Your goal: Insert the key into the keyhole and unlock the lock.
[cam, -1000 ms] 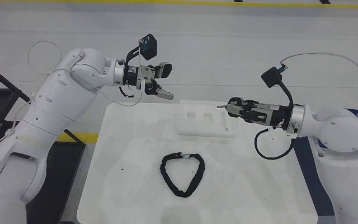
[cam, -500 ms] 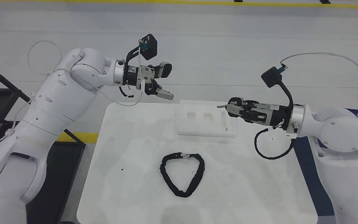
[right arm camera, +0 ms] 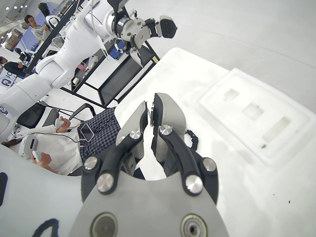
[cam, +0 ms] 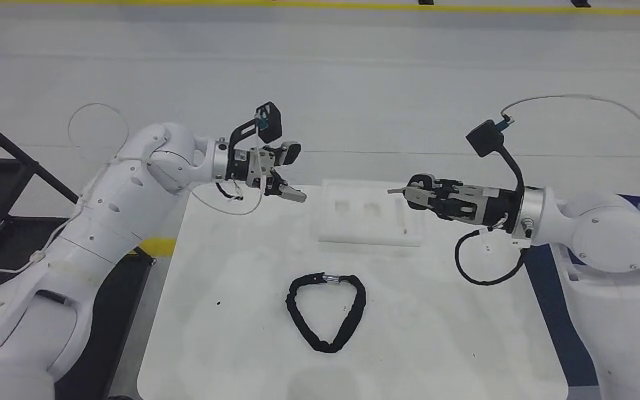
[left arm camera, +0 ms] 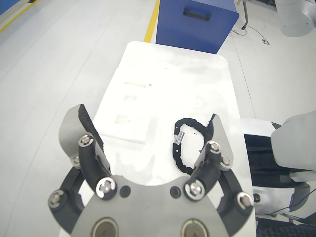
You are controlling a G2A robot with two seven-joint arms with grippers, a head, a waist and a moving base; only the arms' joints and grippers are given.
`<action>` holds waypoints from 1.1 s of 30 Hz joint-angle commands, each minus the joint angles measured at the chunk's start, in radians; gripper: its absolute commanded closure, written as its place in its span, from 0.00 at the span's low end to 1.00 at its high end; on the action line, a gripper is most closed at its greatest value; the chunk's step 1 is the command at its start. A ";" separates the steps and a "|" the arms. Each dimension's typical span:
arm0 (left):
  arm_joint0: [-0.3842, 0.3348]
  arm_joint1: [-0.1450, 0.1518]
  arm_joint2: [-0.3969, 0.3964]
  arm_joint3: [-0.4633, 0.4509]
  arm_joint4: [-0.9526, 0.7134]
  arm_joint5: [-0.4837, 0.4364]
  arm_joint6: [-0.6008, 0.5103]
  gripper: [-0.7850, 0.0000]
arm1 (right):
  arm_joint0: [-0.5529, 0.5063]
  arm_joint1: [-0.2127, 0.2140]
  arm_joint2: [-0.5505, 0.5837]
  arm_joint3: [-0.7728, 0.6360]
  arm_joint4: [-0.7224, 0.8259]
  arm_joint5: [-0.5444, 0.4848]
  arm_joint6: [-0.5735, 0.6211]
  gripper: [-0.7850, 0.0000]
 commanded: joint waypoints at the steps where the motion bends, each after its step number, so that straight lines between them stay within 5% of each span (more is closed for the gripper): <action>1: 0.026 -0.002 0.009 -0.009 0.047 0.001 0.018 0.00 | 0.000 0.000 0.000 0.000 0.000 0.000 0.000 1.00; 14: 0.129 -0.034 0.110 -0.029 0.344 0.001 0.232 0.00 | 0.000 0.000 0.000 0.000 0.000 0.000 0.000 1.00; 33: 0.068 -0.106 0.298 0.059 0.518 0.001 0.363 0.00 | 0.000 0.000 0.000 0.000 0.000 0.000 0.000 1.00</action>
